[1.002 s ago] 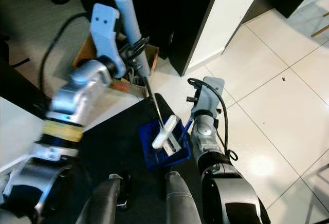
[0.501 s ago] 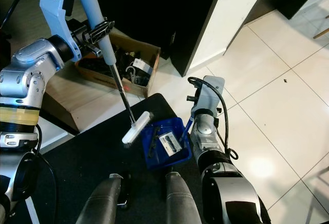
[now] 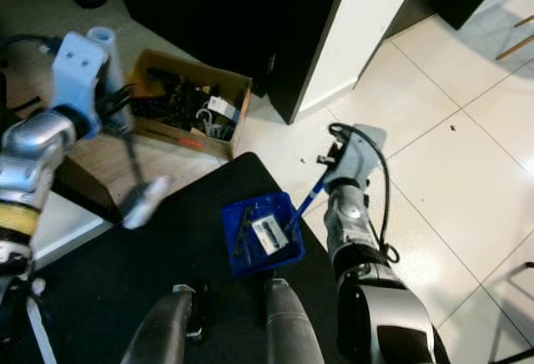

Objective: Sweep floor

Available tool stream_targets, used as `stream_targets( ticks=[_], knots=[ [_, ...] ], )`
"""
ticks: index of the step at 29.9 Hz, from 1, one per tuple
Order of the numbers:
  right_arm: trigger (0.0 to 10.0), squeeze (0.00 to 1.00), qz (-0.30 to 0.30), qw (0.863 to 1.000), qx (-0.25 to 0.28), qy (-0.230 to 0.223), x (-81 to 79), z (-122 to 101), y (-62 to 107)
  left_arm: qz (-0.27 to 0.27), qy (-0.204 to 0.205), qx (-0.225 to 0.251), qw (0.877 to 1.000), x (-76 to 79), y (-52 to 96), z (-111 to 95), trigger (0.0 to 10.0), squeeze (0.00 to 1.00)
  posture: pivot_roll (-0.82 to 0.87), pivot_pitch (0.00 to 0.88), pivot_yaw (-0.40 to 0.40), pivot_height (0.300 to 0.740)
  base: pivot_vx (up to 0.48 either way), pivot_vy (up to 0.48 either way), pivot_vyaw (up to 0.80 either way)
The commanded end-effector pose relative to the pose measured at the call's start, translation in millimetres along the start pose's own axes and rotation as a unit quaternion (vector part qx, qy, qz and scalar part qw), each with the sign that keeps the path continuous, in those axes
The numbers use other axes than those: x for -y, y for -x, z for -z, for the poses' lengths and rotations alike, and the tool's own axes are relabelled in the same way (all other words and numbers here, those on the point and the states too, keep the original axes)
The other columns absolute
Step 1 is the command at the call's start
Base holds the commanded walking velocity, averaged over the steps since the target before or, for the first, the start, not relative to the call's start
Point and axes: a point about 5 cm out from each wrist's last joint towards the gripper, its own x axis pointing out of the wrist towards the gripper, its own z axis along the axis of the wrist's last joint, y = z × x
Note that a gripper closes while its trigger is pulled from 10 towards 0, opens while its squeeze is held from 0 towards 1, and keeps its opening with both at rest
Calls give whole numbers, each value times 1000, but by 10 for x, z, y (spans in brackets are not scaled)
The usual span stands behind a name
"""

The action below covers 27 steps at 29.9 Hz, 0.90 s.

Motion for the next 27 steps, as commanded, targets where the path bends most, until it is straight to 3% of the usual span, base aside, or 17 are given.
stream_targets(
  ticks=[1, 3, 4, 9, 17, 18, 20, 21, 22, 24, 25, 27],
  knots=[
    [10000, 0, -6, 999, 1, -35, 14, 0, 9, -41, -9, -24, 999, -173, 112, 161, 10000, 0, -5, 201, -14, 740, 0, 0, 0],
    [10000, 0, -14, 998, 23, -51, 53, -133, -39, -73, 16, -57, 996, -255, 232, 405, 10000, 0, -6, 184, -16, 740, 0, 0, 0],
    [10000, 0, -14, 998, 23, -51, 53, -133, -39, -73, 16, -57, 996, -255, 232, 405, 10000, 0, -6, 184, -16, 740, 0, 0, 0],
    [10000, 0, -29, 995, 62, -68, 102, -376, -117, -81, 31, -83, 993, -153, 340, 710, 10000, 0, -11, 162, -20, 740, 0, 0, 0],
    [10000, 0, -40, 988, 108, -103, 96, -704, -211, -94, 30, -112, 989, -86, 468, 919, 10000, 0, -11, 143, -16, 740, 0, 0, 0],
    [10000, 0, -20, 979, 138, -147, 138, -888, -250, -103, 49, -114, 987, -43, 492, 957, 10000, 0, -8, 133, -15, 740, 0, 0, 0],
    [10000, 0, -20, 979, 138, -147, 138, -888, -250, -103, 49, -114, 987, -43, 492, 957, 10000, 0, -8, 133, -15, 740, 0, 0, 0],
    [10000, 0, -12, 971, 156, -183, 169, -1032, -285, -106, 88, -98, 986, 62, 473, 947, 10000, 0, -7, 132, -15, 740, 0, 0, 0],
    [10000, 0, -12, 971, 156, -183, 169, -1032, -285, -106, 88, -98, 986, 62, 473, 947, 10000, 0, -7, 132, -15, 740, 0, 0, 0],
    [10000, 0, -14, 967, 163, -194, 178, -1128, -314, -94, 130, -73, 984, 254, 416, 903, 10000, 0, -8, 122, -17, 740, 0, 0, 0],
    [10000, 0, -14, 967, 163, -194, 178, -1128, -314, -94, 130, -73, 984, 254, 416, 903, 10000, 0, -8, 122, -17, 740, 0, 0, 0],
    [10000, 0, -6, 962, 167, -216, 204, -1194, -340, -75, 166, -58, 982, 460, 354, 863, 10000, 0, -8, 117, -19, 740, 0, 0, 0]
  ],
)
